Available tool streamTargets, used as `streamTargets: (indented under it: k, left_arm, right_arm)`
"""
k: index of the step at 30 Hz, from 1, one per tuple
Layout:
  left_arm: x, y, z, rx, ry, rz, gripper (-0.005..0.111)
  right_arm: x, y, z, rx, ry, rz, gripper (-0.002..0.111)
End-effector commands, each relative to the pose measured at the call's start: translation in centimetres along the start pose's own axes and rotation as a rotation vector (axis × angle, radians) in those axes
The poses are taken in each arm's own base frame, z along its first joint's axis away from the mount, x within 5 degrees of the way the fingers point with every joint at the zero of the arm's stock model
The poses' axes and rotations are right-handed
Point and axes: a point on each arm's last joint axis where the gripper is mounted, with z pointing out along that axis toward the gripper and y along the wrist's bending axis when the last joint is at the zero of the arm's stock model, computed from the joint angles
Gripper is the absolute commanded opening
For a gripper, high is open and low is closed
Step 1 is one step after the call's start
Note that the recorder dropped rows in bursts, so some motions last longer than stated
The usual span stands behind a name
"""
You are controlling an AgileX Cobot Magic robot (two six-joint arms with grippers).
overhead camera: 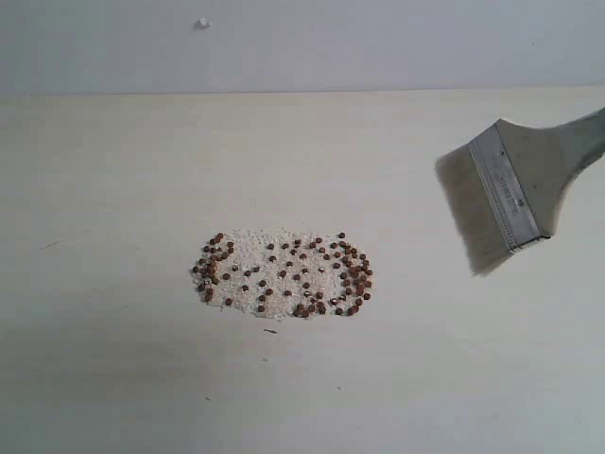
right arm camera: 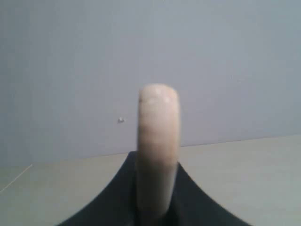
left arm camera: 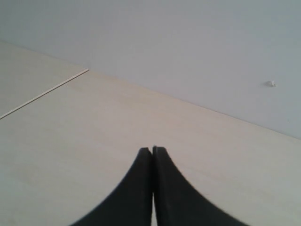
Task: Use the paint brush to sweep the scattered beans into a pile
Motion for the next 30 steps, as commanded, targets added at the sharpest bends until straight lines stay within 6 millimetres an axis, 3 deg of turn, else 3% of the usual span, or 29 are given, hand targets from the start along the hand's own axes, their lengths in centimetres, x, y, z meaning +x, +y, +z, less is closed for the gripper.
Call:
streamTargets:
  k: [1,12,15,20,30]
  left_arm:
    - [0.1,0.1,-0.1,-0.006,-0.002,-0.010,0.000]
    - [0.1,0.1,-0.1,-0.006,-0.002,-0.010,0.000]
    - [0.1,0.1,-0.1,-0.006,-0.002,-0.010,0.000]
    - [0.1,0.1,-0.1,-0.006,-0.002,-0.010,0.000]
    - [0.1,0.1,-0.1,-0.006,-0.002,-0.010,0.000]
  right_arm:
    - [-0.8,0.3,-0.1,-0.021,-0.071,0.002,0.000]
    - [-0.8,0.0,0.6,0.004,-0.079,0.010,0.000]
    - [-0.3,-1.0,1.8,0.099,-0.069,0.072,0.000]
    - [1.9,-2.3,4.5,0.192,0.049,-0.021,0.000]
    - [2.8,-3.5,6.9,0.260,-0.012,-0.119,0.000]
